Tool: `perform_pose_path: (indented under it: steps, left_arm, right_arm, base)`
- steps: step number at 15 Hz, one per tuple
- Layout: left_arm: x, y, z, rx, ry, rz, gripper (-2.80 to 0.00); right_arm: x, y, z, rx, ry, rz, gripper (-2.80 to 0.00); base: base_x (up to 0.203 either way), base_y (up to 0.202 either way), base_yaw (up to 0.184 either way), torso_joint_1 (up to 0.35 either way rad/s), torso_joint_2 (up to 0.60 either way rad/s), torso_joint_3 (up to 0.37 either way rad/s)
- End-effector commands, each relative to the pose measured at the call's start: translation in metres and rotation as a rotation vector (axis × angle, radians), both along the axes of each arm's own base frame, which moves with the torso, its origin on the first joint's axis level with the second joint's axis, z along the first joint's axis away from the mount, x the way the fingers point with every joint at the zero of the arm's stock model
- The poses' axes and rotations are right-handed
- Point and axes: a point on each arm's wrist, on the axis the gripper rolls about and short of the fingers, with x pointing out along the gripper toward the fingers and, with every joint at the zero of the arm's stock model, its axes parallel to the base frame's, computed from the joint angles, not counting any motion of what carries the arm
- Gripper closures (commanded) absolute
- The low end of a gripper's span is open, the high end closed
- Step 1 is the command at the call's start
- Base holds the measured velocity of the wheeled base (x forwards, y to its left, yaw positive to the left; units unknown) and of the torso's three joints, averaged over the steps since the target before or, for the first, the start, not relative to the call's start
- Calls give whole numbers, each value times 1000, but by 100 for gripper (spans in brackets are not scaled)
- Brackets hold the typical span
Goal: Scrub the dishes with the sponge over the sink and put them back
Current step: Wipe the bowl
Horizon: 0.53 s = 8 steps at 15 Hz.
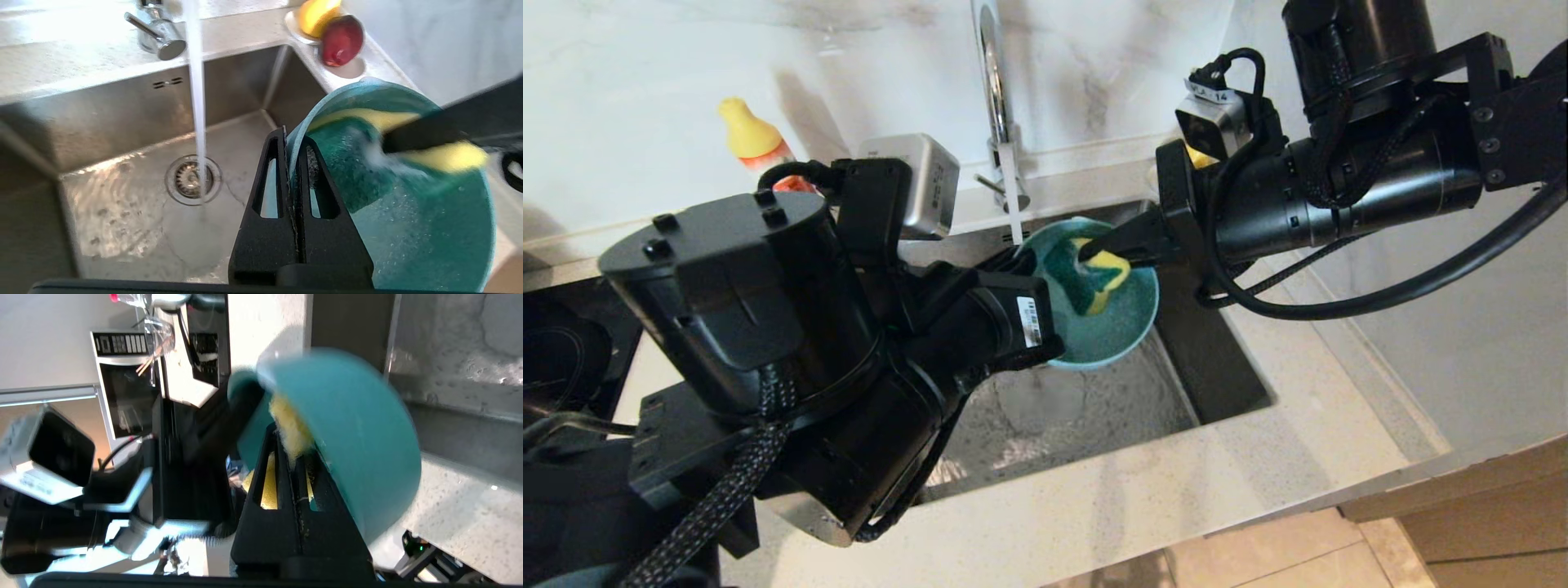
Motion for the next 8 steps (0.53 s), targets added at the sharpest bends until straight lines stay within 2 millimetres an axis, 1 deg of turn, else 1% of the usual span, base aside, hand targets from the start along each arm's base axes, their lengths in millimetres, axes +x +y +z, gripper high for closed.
perform_pose_path:
  steps: [1, 2, 3, 4, 8]
  left_arm:
    - [6, 0, -3, 8, 0, 24, 0]
    - [9, 1, -4, 10, -7, 35, 0]
    - [18, 3, -6, 16, -24, 68, 0]
    - [21, 4, -7, 18, -34, 84, 0]
    - [27, 4, -6, 16, -45, 116, 0]
  right_arm:
    - [-2, -1, -1, -5, 12, 5, 0]
    - [-4, -2, -1, -6, 14, 6, 0]
    - [-8, -5, 1, -6, 16, 6, 0]
    - [-10, -6, 1, -5, 15, 8, 0]
    - [-17, -7, -1, -14, 24, 19, 0]
  base:
    - [0, 0, 0, 0, 0, 0]
    - [0, 0, 0, 0, 0, 0]
    - [0, 0, 0, 0, 0, 0]
    - [0, 0, 0, 0, 0, 0]
    - [0, 0, 0, 0, 0, 0]
